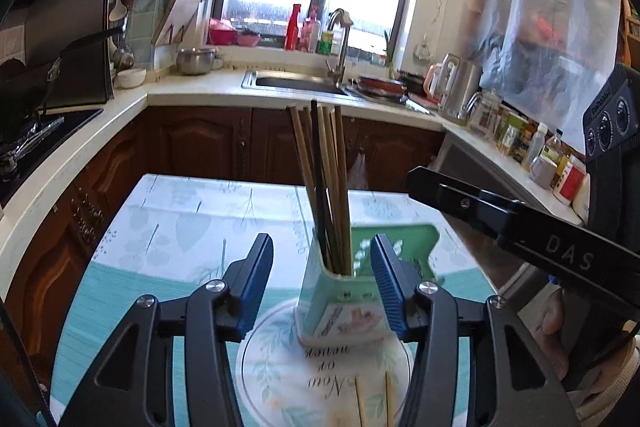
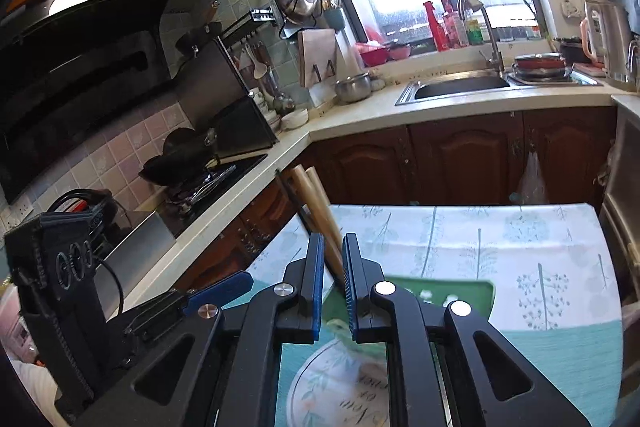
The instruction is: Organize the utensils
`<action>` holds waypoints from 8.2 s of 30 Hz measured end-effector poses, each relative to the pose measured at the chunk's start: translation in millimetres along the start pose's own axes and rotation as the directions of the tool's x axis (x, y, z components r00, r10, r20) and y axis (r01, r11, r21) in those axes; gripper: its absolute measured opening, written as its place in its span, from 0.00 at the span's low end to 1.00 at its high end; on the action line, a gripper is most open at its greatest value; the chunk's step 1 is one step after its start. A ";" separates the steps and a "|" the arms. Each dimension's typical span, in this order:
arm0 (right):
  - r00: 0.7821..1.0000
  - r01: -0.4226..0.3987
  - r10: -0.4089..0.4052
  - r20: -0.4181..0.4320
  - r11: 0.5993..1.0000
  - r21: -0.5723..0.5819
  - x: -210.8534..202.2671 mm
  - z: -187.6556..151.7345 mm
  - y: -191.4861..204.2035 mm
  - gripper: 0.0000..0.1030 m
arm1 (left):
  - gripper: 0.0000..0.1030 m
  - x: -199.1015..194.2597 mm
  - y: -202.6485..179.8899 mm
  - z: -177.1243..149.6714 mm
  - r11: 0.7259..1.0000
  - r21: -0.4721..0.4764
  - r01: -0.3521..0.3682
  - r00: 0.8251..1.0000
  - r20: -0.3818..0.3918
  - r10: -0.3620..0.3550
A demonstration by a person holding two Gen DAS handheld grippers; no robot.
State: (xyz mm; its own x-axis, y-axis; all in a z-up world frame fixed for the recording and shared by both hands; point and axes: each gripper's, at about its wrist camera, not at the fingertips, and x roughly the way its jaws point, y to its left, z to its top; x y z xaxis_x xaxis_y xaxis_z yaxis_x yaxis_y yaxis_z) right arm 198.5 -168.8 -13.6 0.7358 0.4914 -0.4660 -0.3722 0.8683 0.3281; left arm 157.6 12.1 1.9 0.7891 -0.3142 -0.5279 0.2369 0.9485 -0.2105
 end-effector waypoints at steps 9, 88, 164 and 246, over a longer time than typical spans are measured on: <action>0.980 0.080 -0.063 -0.190 0.993 0.082 -36.6 -65.5 8.1 0.10 | 0.48 -15.7 6.1 -31.4 1.000 -0.012 0.018 0.977 -0.214 -0.020; 0.529 0.448 -0.408 -0.744 0.879 -0.163 59.8 -224.4 26.5 0.13 | 0.03 31.3 34.4 -138.8 0.997 -0.006 0.078 0.615 -0.787 -0.053; 0.940 0.241 -0.202 0.273 0.964 -0.115 134.3 -50.3 -23.5 0.05 | 0.04 -1.8 6.3 57.4 0.969 -0.230 -0.087 0.889 0.422 0.180; 0.991 0.128 -0.121 0.060 0.983 -0.131 143.2 -56.2 -35.4 0.07 | 0.03 151.0 191.0 -46.7 0.889 -0.082 -0.450 0.585 -0.779 0.224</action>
State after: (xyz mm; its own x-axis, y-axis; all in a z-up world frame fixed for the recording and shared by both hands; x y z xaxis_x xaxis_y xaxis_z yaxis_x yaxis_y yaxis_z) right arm 285.3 -125.3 -138.1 0.8079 0.3782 -0.4520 -0.3462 0.9252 0.1554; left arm 295.5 143.9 -156.4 0.0729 -0.0029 -0.9973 -0.1907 0.9815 -0.0167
